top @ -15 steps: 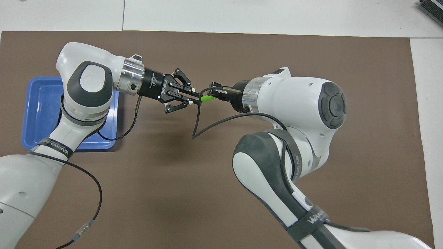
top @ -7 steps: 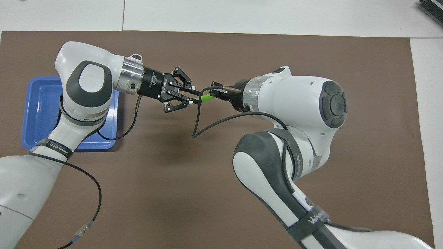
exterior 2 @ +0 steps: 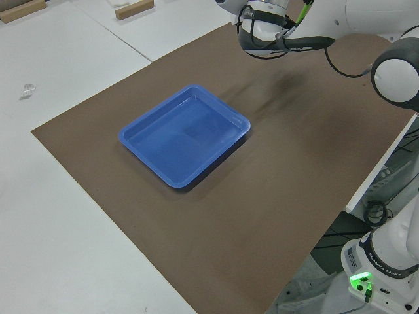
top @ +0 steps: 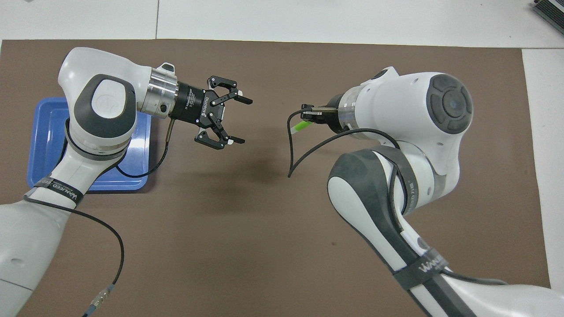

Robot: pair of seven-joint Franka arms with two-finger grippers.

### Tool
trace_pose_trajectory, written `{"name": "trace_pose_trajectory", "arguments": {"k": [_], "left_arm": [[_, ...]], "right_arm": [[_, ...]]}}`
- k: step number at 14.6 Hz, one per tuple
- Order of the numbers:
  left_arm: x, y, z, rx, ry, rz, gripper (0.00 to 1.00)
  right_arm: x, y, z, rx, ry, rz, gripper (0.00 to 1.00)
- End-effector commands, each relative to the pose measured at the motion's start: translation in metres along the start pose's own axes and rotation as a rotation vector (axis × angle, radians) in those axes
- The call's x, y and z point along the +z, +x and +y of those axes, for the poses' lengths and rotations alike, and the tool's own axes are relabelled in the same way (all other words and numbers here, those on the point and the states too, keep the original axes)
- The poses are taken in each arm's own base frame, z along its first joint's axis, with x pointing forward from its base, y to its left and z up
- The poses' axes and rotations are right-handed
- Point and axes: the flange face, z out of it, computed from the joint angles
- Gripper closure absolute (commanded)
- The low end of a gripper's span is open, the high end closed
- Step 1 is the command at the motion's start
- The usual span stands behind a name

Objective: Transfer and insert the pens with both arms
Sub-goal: 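Open the left gripper while the right gripper pulls the pen away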

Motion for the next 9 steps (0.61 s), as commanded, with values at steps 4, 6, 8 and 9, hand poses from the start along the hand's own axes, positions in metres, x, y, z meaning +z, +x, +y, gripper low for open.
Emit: {"name": "trace_pose_trajectory", "arguments": {"k": [4,6,8,9], "left_arm": [[-0.016,-0.008,-0.021,0.239,0.119,0.361,0.00],[-0.027,-0.005,-0.023,0.344,0.156,0.442,0.00],[-0.036,0.005,-0.024,0.506,0.255,0.575,0.00],[-0.039,0.010,-0.025,0.578,0.309,0.637,0.00]], "right_arm": [[-0.058,0.008,0.039,-0.253,-0.289,-0.062,1.00],[-0.075,0.009,0.057,-0.309,-0.343,-0.080,1.00],[-0.090,0.014,0.095,-0.381,-0.362,-0.118,1.00],[-0.095,0.018,0.120,-0.431,-0.366,-0.138,1.00]]}}
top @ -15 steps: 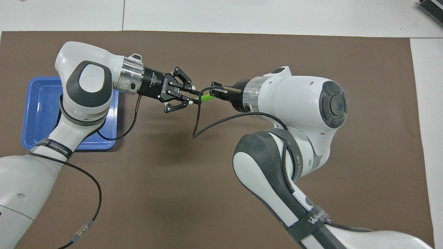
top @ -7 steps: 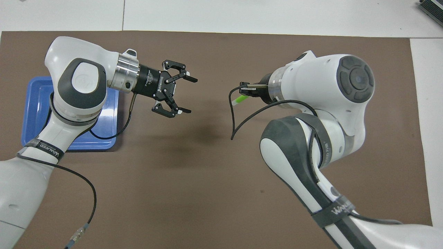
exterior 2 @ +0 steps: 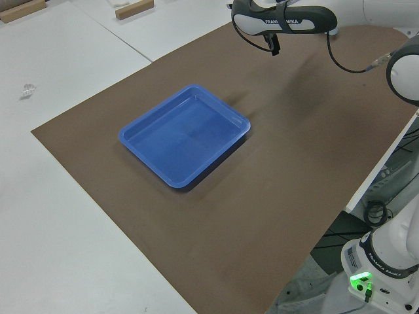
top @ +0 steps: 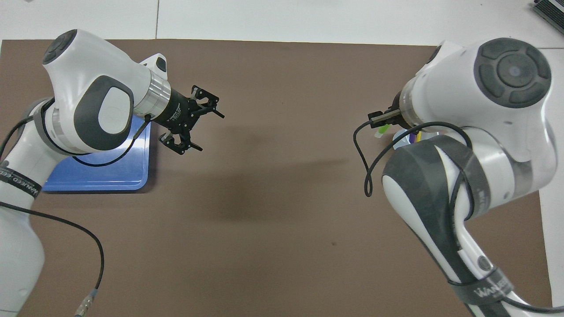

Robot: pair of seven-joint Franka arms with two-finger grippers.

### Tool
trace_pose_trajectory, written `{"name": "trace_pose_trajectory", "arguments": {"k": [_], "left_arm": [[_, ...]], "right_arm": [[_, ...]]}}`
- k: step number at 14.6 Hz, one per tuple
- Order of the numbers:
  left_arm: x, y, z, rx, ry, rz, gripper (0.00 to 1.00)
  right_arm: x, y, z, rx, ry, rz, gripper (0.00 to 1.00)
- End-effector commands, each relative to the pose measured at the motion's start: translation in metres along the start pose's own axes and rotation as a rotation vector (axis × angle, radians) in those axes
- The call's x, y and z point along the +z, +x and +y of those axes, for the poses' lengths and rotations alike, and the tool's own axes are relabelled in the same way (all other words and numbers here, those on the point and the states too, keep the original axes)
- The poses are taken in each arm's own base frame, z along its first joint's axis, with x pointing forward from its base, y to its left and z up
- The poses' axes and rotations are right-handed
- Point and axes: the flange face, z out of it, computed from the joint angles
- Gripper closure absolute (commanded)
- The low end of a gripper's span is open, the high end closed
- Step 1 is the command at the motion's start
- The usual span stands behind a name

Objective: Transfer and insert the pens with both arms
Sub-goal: 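Lower the green pen into the cup while the left gripper withdraws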

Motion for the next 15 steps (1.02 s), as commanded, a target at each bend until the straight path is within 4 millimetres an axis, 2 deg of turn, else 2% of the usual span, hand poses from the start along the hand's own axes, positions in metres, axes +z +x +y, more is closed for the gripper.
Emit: {"name": "trace_pose_trajectory", "arguments": {"k": [1,3,5,9,13,15], "left_arm": [[-0.007,0.007,-0.015,0.182,0.093,0.136,0.00],[-0.014,0.009,-0.017,0.265,0.112,0.164,0.00],[-0.029,0.018,-0.024,0.432,0.163,0.225,0.00],[-0.052,0.035,-0.035,0.661,0.181,0.243,0.00],[-0.076,0.048,-0.040,1.102,0.252,0.309,0.00],[-0.084,0.051,-0.042,1.189,0.312,0.333,0.00]], "right_arm": [[0.006,-0.017,0.063,-0.133,-0.025,-0.033,1.00],[0.013,-0.026,0.096,-0.166,-0.025,-0.048,1.00],[0.023,-0.038,0.109,-0.165,-0.026,-0.058,1.00],[0.035,-0.047,0.108,-0.171,-0.030,-0.024,1.00],[0.039,-0.044,0.109,-0.171,-0.032,0.014,1.00],[0.047,-0.044,0.107,-0.170,-0.031,0.021,1.00]]}}
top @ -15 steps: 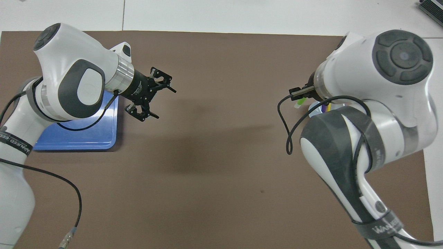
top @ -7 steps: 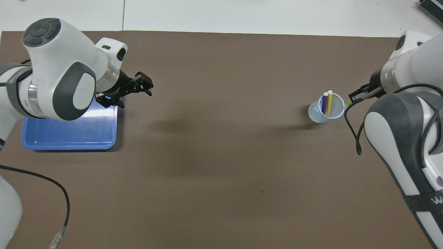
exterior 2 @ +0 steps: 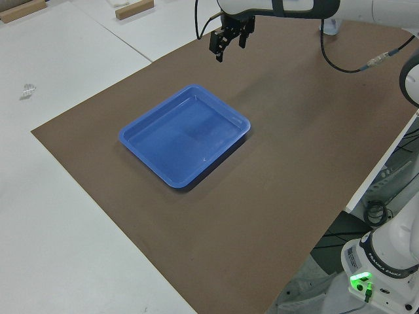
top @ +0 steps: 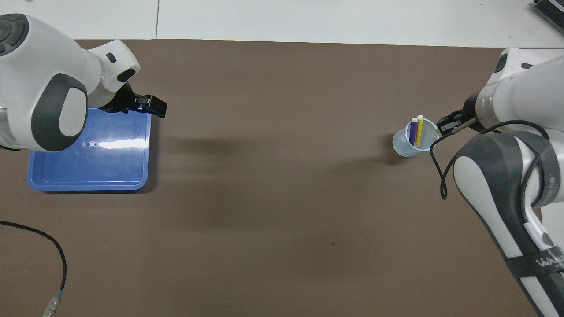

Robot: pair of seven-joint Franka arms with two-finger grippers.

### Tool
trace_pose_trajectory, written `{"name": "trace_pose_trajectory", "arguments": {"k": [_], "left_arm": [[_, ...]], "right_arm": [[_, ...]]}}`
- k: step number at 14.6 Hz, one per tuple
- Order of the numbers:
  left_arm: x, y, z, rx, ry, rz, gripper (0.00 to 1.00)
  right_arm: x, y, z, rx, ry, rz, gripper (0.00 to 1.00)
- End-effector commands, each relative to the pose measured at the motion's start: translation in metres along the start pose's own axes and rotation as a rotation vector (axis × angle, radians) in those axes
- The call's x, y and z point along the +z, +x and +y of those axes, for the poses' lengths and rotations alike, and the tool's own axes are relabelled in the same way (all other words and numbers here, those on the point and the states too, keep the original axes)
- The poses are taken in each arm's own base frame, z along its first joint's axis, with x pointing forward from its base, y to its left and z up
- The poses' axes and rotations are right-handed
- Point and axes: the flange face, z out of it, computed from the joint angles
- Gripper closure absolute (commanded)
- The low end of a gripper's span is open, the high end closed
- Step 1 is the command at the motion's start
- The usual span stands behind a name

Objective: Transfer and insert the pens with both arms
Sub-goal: 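Lower the green pen into the cup while the left gripper withdraws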

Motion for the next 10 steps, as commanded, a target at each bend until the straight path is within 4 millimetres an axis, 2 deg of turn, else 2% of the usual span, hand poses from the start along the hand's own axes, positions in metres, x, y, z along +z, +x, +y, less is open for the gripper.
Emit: {"name": "trace_pose_trajectory", "arguments": {"k": [1,4,7,9,10], "left_arm": [[-0.016,-0.005,-0.003,0.112,0.058,0.015,0.00],[-0.039,-0.014,-0.003,0.110,0.072,-0.002,0.00],[-0.072,-0.017,-0.005,0.105,0.109,-0.007,0.00],[-0.097,-0.033,-0.027,0.057,0.126,0.004,0.00],[-0.108,-0.039,-0.028,0.050,0.134,0.016,0.00]], "right_arm": [[0.008,-0.008,-0.002,-0.005,-0.003,0.031,1.00],[0.014,-0.006,-0.005,0.008,0.016,0.050,1.00],[0.019,-0.007,-0.008,0.023,0.033,0.044,1.00],[0.023,-0.009,-0.007,0.030,0.040,0.049,1.00],[0.025,-0.009,-0.007,0.030,0.040,0.048,1.00]]}}
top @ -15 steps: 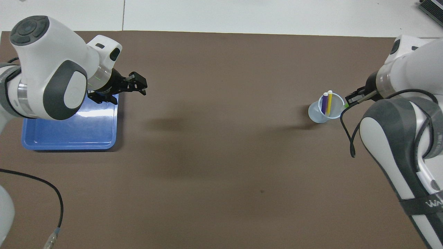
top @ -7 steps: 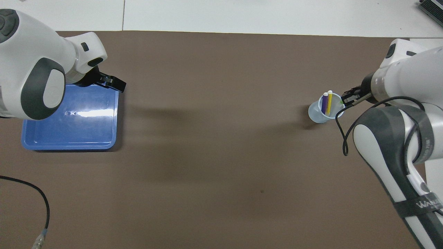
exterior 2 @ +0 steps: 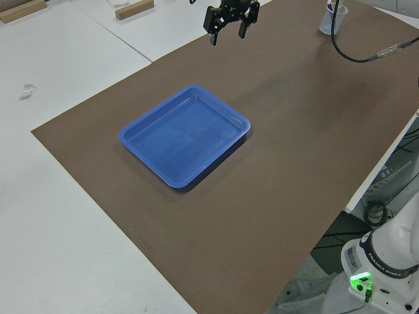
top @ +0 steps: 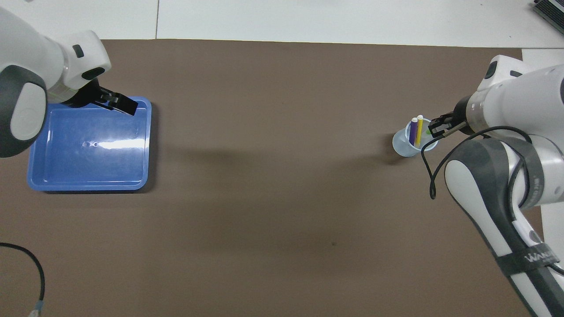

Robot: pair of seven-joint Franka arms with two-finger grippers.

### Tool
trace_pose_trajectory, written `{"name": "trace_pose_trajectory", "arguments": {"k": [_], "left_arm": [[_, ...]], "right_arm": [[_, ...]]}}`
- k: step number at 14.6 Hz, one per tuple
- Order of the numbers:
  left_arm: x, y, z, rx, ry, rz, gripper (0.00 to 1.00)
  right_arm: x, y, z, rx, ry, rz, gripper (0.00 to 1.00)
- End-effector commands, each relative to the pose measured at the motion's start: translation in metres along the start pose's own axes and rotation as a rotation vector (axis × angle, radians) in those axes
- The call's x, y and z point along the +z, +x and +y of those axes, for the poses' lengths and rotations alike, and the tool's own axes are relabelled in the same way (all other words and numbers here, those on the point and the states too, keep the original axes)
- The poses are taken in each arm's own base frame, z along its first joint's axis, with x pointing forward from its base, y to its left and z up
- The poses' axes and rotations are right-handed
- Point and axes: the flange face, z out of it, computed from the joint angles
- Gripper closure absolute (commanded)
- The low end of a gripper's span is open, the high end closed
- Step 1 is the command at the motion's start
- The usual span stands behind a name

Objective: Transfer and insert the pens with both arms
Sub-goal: 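Lower the green pen into the cup while the left gripper withdraws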

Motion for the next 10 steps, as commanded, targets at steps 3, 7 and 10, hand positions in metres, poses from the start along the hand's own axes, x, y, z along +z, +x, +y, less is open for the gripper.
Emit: {"name": "trace_pose_trajectory", "arguments": {"k": [3,7,10], "left_arm": [[-0.063,-0.042,-0.017,-0.044,0.056,0.016,0.00],[-0.090,-0.068,-0.040,-0.159,0.064,0.007,0.00],[-0.102,-0.072,-0.032,-0.153,0.068,0.025,0.00]], "right_arm": [[0.009,-0.011,-0.001,0.018,0.014,0.012,1.00],[0.010,-0.013,0.003,0.019,0.015,0.007,0.82],[0.010,-0.013,0.003,0.020,0.014,0.007,0.00]]}}
